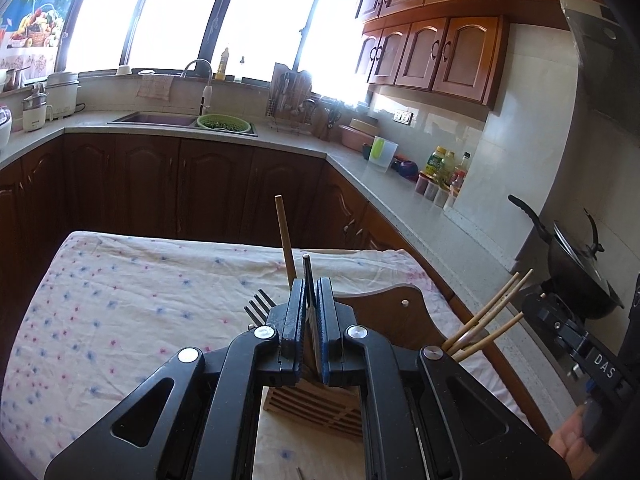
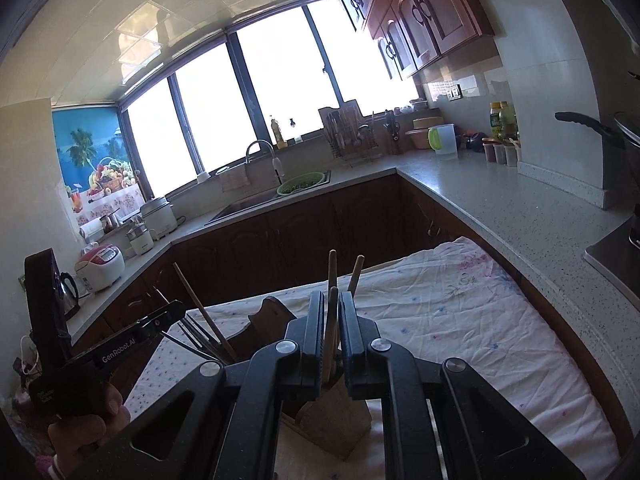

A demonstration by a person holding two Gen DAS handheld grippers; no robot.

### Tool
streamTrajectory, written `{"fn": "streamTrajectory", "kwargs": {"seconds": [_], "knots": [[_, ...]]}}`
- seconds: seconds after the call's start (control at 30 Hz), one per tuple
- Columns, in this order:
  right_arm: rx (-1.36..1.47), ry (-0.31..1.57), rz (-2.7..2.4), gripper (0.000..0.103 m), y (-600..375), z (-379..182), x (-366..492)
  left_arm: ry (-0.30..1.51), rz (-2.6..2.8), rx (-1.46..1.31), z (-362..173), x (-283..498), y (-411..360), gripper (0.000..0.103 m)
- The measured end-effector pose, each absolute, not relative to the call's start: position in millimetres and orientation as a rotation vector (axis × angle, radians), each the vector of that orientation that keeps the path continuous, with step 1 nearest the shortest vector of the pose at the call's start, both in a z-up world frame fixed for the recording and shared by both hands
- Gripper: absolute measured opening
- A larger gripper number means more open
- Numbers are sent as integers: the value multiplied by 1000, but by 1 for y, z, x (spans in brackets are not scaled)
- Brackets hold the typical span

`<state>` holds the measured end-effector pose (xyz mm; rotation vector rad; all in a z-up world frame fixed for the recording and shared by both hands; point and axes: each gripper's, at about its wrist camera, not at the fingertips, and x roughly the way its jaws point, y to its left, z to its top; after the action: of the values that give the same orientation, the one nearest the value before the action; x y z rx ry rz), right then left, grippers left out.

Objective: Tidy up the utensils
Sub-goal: 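Open both tools to release the chopsticks into the holder, then move both open tools back down to the remaining chopsticks on the cloth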

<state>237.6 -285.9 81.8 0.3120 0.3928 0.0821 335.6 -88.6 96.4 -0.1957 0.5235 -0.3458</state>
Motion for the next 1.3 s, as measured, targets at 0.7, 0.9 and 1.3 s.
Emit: {"fn": "streamTrajectory", "kwargs": {"seconds": [0.7,0.9,1.3], "knots": [[351,257,108,103,-292,101,148,466,-271,-332,113,229,-9,83],[348,292,96,103,-287,85,125,526,-216,-332,91,198,11,83],[349,423,87,103,-276,38,102,702,-110,-312,32,159,47,83]]}}
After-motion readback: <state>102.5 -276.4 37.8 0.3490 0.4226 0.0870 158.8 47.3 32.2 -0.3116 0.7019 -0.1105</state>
